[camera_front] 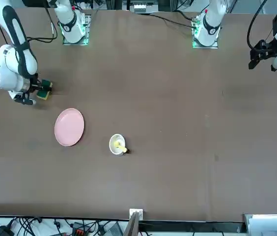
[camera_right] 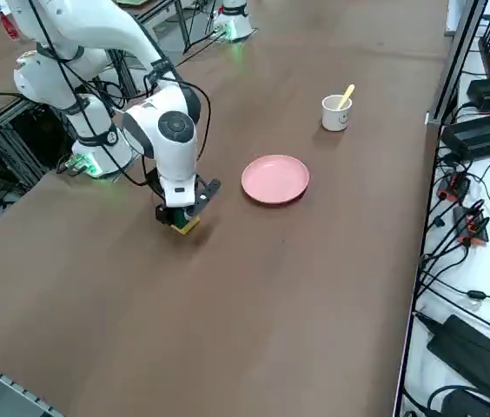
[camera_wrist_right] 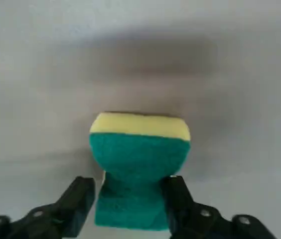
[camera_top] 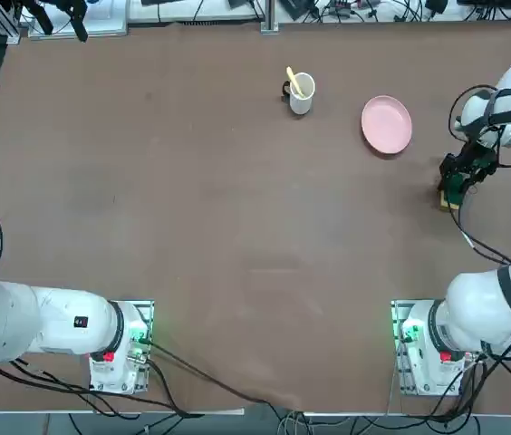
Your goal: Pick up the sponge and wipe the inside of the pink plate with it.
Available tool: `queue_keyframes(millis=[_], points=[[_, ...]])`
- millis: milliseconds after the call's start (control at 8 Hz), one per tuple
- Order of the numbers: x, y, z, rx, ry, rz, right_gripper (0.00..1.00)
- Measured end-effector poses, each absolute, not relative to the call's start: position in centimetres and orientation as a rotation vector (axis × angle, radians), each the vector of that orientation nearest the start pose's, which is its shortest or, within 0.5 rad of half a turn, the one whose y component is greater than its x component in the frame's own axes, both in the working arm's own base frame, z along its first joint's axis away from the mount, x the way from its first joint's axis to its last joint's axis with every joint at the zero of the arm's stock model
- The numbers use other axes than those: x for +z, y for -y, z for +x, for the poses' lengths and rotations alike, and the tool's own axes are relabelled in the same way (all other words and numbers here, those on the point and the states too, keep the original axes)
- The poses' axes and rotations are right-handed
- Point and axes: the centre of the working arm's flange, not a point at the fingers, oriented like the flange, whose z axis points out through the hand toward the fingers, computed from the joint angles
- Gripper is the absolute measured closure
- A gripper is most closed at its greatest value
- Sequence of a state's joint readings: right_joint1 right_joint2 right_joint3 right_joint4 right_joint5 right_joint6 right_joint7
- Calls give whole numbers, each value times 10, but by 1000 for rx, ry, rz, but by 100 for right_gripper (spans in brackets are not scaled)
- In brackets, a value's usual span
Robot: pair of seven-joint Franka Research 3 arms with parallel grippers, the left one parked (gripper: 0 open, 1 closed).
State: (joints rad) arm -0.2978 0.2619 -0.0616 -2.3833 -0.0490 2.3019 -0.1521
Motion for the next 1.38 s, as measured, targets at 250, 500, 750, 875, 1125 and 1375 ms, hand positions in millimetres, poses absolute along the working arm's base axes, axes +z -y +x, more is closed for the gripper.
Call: queue_keyframes(millis=[250,500,750,875,1125,1375], points=[[186,166,432,538,-262,-3041,26],[185,166,432,542,-262,-3039,49],[185,167,432,543,-263,-3039,85],[186,167,432,542,-263,-3039,89],[195,165,440,510,-246,-3052,89],[233,140,471,493,-151,-3068,89]])
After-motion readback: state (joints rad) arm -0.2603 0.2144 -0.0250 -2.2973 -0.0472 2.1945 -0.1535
